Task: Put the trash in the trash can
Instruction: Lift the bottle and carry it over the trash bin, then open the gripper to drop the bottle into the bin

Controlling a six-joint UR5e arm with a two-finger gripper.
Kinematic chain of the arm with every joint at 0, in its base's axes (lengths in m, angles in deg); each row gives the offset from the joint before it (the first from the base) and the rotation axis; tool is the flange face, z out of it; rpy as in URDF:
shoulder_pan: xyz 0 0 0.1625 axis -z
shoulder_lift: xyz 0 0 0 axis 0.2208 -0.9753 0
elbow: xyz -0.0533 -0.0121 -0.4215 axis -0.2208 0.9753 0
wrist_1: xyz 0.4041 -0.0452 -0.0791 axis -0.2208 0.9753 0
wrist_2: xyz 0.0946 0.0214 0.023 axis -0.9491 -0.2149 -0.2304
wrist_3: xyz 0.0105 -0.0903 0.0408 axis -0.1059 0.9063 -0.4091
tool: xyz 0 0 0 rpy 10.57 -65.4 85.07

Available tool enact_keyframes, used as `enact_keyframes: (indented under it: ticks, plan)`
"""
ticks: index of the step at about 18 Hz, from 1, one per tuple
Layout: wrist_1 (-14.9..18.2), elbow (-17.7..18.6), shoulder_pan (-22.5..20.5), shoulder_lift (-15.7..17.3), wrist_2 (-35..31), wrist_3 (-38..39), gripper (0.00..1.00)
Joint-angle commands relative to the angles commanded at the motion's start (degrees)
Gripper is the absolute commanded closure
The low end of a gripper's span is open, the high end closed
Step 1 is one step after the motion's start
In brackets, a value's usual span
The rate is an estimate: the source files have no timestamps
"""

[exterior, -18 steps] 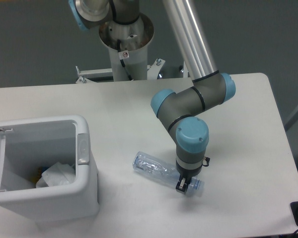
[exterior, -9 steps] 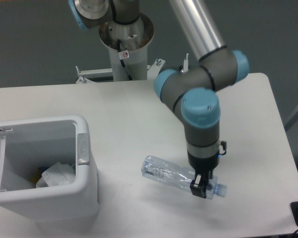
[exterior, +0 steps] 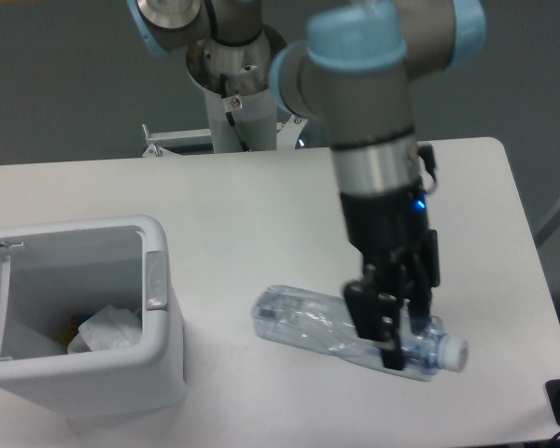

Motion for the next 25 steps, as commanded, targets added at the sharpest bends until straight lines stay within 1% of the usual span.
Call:
enact_keyframes:
  ticks: [1, 3, 5, 8, 10, 11, 12, 13, 14, 15, 18, 20, 21, 23, 25]
  plan:
    - [-1.32, 0.00, 1.84, 0.26, 0.09, -2.98, 0.37]
    - [-1.59, 0.17, 4.48, 0.61, 0.26, -4.50, 0.37]
    - [-1.59, 0.70, 7.21, 1.75, 0.26, -5.03, 0.36]
    - [-1.59, 4.38, 11.25, 3.77, 0.26, -5.29, 0.36]
    - [-1.59, 4.66, 13.45, 3.87, 0.26, -5.29, 0.36]
    - [-1.59, 4.83, 14.24, 3.78, 0.26, -5.20, 0.33]
    - [-1.59, 5.53, 14.95, 3.78, 0.35, -5.29, 0.25]
    - [-1.59, 6.23, 15.30, 3.78, 0.35, -5.64, 0.09]
    - [-1.59, 6.59, 15.39, 3.78, 0.35, -7.12, 0.00]
    - [-1.59, 6.85, 16.09, 3.78, 0.35, -8.88, 0.00]
    - [-1.51, 6.51, 16.01, 4.92, 0.18, -9.24, 0.00]
    - [-1.42, 5.98, 15.57, 5.10, -0.17, -10.38, 0.00]
    - [-1.16, 5.98, 13.92, 5.10, -0.78, -12.30, 0.00]
    - [-0.89, 6.41, 10.22, 5.27, -4.46, -14.94, 0.00]
    - [-0.80, 7.81, 6.71, 5.45, -6.06, -20.29, 0.00]
